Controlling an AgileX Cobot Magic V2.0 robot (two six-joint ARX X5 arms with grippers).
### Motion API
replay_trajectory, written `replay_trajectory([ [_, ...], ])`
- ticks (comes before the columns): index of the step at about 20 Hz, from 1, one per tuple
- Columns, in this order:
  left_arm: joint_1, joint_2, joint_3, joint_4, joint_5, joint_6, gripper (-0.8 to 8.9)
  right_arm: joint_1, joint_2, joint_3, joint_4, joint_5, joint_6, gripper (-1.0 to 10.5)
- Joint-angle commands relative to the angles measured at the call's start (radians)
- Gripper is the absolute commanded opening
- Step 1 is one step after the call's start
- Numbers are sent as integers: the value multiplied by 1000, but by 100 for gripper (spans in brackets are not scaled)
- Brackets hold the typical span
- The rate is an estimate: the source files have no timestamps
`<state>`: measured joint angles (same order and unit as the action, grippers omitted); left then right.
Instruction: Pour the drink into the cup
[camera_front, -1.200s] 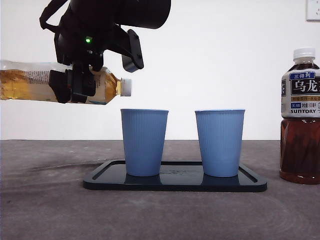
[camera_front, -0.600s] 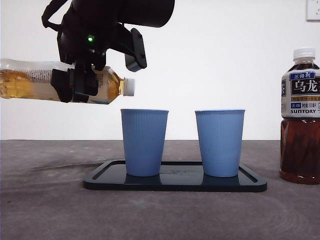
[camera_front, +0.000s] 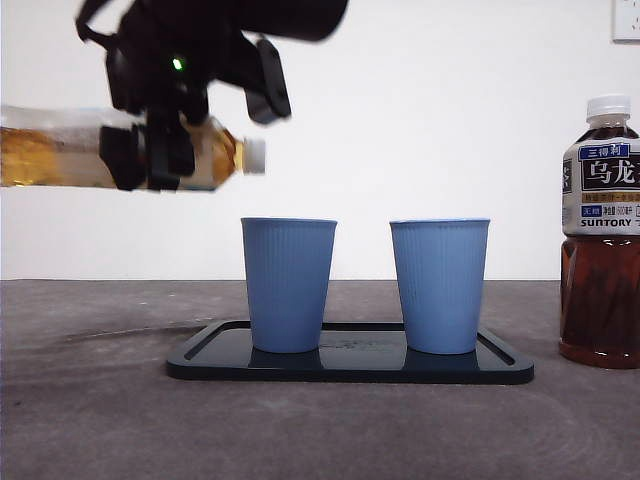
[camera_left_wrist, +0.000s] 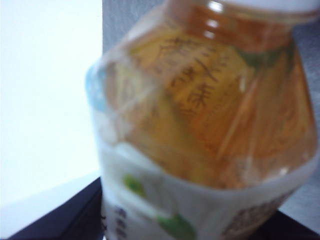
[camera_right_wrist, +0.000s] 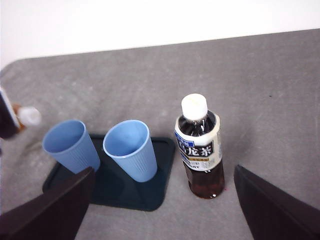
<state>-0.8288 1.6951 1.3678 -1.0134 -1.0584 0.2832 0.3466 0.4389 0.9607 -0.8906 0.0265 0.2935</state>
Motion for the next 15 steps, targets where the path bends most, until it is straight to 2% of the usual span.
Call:
replay_trajectory([
  [1,-8,-82,32,-29,46,-175,216,5,3,19,-2,-1,-25,444],
  [4,-5,-166,32,-47,153,-278,216,5,3,19,-3,-10,-39,444],
  [7,6,-259,32,-26,250,-346,216,5,3,19,-15,-35,-59,444],
  [10,23,-350,28,14,315,-383,215,5,3,19,-32,-60,-79,444],
  [15,66,-490,-3,89,428,-390,215,5,3,19,-47,-98,-100,444],
])
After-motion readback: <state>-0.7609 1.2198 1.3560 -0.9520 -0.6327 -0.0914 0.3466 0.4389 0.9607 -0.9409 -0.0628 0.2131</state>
